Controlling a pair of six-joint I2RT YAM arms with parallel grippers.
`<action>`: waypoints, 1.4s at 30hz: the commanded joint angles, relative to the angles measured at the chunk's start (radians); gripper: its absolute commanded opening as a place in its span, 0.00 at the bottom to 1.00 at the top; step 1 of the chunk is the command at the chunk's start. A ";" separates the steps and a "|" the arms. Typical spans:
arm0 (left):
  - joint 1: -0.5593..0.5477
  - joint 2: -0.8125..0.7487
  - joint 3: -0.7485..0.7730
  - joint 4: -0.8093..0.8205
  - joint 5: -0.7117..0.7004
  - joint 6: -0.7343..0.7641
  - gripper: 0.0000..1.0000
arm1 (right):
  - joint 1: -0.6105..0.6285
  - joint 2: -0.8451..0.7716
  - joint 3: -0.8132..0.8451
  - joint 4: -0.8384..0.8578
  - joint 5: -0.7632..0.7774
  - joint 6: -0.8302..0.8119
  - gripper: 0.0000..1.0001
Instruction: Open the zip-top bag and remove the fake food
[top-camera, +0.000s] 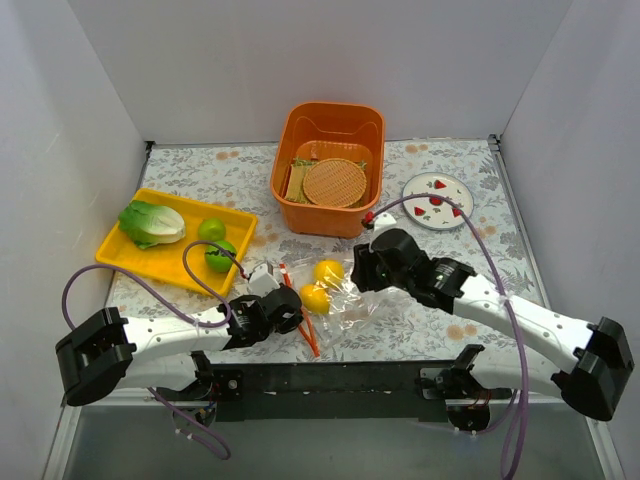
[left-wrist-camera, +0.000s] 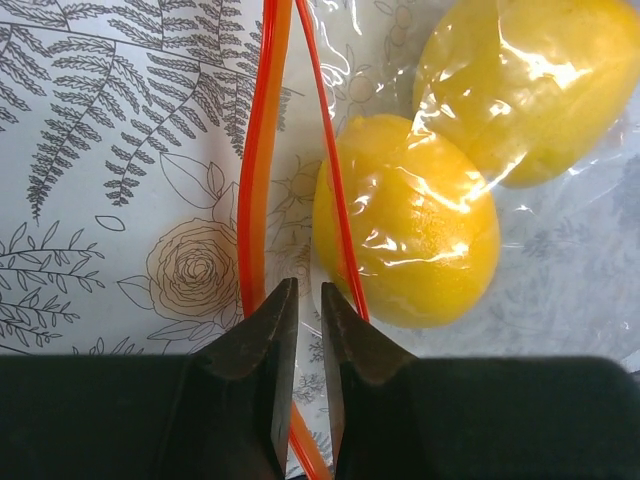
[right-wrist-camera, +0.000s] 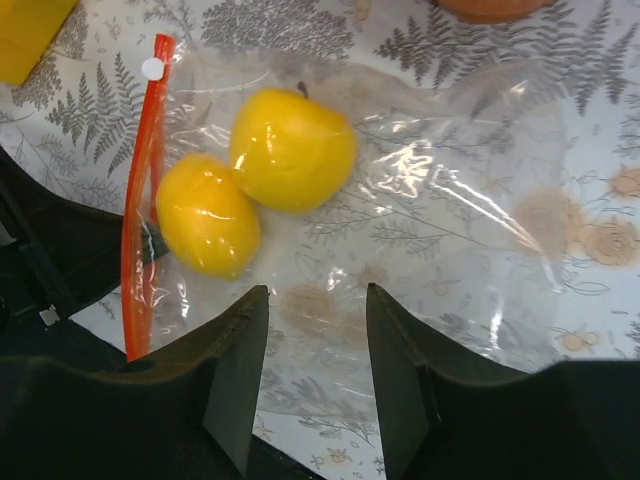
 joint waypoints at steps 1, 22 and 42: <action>-0.001 -0.040 0.001 0.034 -0.047 -0.062 0.19 | 0.060 0.108 0.027 0.123 -0.052 0.062 0.50; -0.001 -0.043 -0.053 0.250 -0.048 0.016 0.51 | 0.097 0.469 0.127 0.195 0.026 0.144 0.35; -0.001 0.083 0.014 0.312 -0.041 0.094 0.66 | 0.097 0.441 0.025 0.221 0.013 0.188 0.16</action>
